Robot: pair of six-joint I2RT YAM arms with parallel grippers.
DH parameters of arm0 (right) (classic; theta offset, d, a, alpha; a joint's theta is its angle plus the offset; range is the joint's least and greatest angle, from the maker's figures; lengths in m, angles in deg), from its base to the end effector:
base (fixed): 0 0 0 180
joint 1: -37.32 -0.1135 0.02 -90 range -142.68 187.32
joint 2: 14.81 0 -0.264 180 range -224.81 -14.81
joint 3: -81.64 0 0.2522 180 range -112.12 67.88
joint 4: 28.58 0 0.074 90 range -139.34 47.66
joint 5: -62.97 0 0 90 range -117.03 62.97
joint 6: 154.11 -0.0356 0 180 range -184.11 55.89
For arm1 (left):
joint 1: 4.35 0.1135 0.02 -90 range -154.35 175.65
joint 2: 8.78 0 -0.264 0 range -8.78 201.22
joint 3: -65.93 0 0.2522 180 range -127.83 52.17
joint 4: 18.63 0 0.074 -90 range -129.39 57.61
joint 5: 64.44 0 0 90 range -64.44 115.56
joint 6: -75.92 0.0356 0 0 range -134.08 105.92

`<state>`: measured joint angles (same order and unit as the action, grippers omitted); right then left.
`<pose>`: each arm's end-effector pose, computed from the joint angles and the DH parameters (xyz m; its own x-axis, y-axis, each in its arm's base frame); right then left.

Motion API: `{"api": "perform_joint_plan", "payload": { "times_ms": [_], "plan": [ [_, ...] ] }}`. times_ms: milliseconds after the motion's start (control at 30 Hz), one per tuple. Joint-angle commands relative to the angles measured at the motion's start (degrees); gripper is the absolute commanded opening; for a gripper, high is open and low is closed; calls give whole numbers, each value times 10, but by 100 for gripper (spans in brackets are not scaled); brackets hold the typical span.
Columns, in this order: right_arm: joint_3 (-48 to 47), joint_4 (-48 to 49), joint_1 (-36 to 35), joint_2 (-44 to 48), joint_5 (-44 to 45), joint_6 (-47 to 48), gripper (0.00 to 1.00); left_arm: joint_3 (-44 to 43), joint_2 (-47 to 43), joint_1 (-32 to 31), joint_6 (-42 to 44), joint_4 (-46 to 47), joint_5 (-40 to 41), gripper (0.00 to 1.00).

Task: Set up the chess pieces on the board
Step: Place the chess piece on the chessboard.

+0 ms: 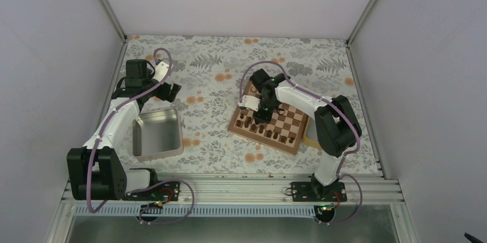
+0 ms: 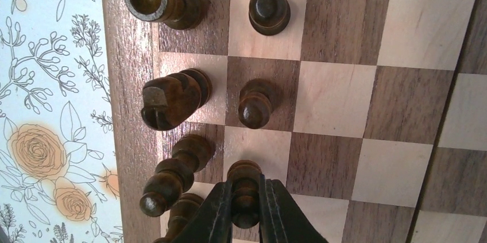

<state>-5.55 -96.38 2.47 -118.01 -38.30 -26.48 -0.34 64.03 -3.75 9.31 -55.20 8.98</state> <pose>0.2705 0.1968 0.1927 -0.2934 -0.9340 -0.2040 -0.9557 0.2810 0.0880 0.2716 -0.0073 0.2631 -0.5485 0.3748 -0.7475 0.4533 0.8845 0.1108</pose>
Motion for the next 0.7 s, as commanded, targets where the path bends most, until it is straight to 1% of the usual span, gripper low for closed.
{"api": "perform_joint_plan", "payload": {
  "times_ms": [0,200,300,500,667],
  "plan": [
    [3,2,-5,-4,3,-4,13,-5,1,3,2,6,-4,100],
    [2,15,-5,5,5,-9,21,-4,0,3,2,5,-3,100],
    [3,14,-5,5,3,-11,23,-5,0,2,2,6,-3,100],
    [-3,13,-2,21,4,-12,23,-5,-1,3,2,5,-3,100],
    [-24,-11,10,43,0,-10,23,-7,-2,3,2,3,-4,100]
  ]
}}
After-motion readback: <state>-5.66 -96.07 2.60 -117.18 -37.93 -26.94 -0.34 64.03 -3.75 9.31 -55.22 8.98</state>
